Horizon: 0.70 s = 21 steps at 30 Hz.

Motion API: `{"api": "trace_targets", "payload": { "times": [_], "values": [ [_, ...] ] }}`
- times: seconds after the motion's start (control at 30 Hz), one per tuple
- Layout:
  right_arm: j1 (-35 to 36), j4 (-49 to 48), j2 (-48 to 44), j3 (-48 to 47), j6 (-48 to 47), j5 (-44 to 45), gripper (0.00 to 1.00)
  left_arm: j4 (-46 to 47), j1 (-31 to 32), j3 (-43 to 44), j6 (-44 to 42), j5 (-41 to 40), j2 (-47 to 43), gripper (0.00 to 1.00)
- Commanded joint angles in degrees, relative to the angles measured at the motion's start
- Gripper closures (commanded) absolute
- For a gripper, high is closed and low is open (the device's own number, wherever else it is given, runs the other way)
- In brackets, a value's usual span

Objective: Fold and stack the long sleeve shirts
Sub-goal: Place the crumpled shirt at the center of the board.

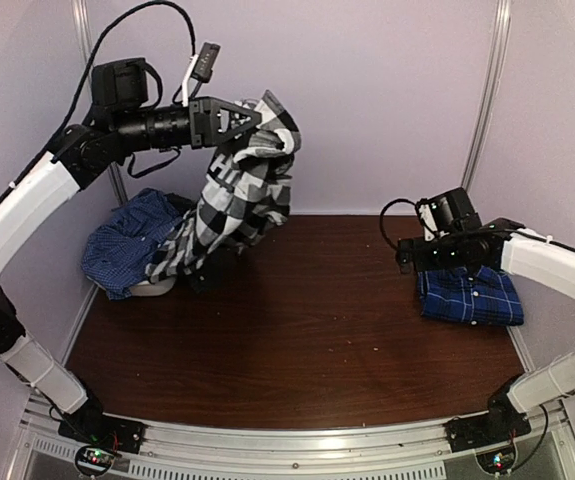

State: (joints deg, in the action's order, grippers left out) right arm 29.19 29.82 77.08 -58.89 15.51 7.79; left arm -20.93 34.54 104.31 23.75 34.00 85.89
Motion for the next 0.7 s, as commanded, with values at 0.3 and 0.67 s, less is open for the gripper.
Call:
{"api": "trace_targets", "payload": {
  "times": [0.3, 0.67],
  "values": [
    [-5.5, -7.2, -13.9, 8.4, 3.0, -14.0, 0.0, 7.4, 9.0, 0.1, 4.2, 2.4, 18.2, 0.87],
    [-5.4, -11.2, -19.3, 12.2, 5.0, -22.4, 0.0, -8.9, 14.4, 10.7, -12.3, 1.5, 30.0, 0.03]
  ]
}}
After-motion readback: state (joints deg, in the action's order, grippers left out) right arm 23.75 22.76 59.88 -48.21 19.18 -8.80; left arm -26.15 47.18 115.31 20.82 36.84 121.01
